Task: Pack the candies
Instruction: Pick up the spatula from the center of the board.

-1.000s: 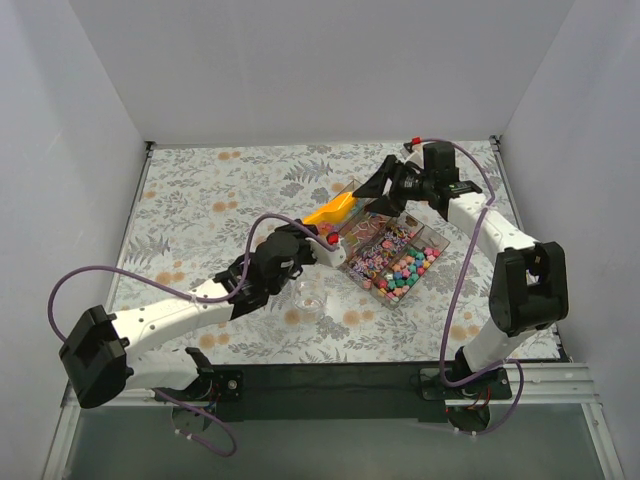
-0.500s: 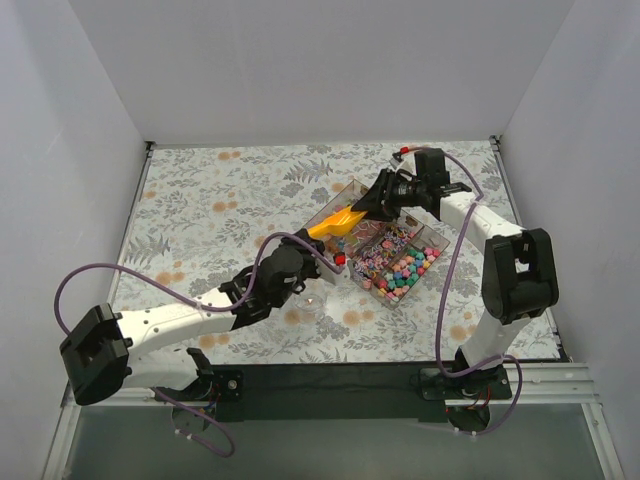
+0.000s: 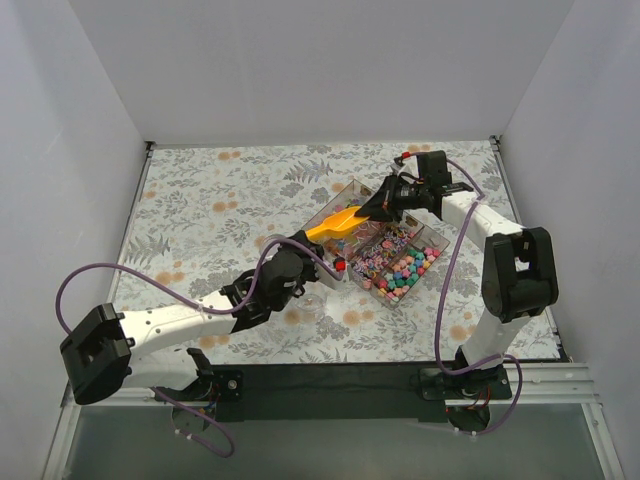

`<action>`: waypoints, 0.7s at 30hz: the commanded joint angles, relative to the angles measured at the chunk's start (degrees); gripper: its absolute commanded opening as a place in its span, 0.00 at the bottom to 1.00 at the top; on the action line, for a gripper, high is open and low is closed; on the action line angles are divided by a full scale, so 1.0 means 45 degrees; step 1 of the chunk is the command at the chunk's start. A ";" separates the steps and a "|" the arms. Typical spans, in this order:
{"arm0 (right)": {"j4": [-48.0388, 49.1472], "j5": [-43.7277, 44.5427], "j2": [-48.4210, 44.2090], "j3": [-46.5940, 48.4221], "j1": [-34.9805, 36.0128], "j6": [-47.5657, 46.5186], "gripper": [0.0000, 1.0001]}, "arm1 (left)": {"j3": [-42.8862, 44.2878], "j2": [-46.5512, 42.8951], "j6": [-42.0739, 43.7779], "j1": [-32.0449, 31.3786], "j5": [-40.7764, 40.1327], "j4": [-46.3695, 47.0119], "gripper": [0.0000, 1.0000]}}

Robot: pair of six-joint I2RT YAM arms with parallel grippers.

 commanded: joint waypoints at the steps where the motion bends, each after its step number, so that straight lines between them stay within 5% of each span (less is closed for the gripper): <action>1: 0.0432 -0.0162 -0.0149 0.0286 0.0147 -0.1496 0.01 | 0.0148 -0.0497 -0.0859 -0.0032 0.0335 0.0291 0.24; 2: 0.0452 -0.0084 -0.0226 0.0286 0.0127 -0.1535 0.01 | 0.0264 -0.0536 -0.1112 -0.0032 0.0432 0.0135 0.39; 5: 0.0471 0.0443 -0.0440 0.0247 0.0049 -0.1866 0.01 | 0.0712 -0.0673 -0.2341 -0.0032 0.0823 -0.0685 0.57; 9: 0.0860 0.0834 -0.0714 0.0052 -0.0126 -0.1906 0.01 | 0.1512 -0.0654 -0.4313 -0.0013 0.1389 -0.1974 0.70; 15: 0.2578 0.0739 -0.1262 -0.0905 -0.0594 -0.0852 0.01 | 0.2745 -0.0303 -0.7790 0.1176 0.3241 -0.3907 0.81; 21: 0.3166 0.0132 -0.1340 -0.1237 -0.0849 -0.0949 0.01 | 0.4112 0.0068 -0.9958 0.3755 0.7806 -0.5041 0.83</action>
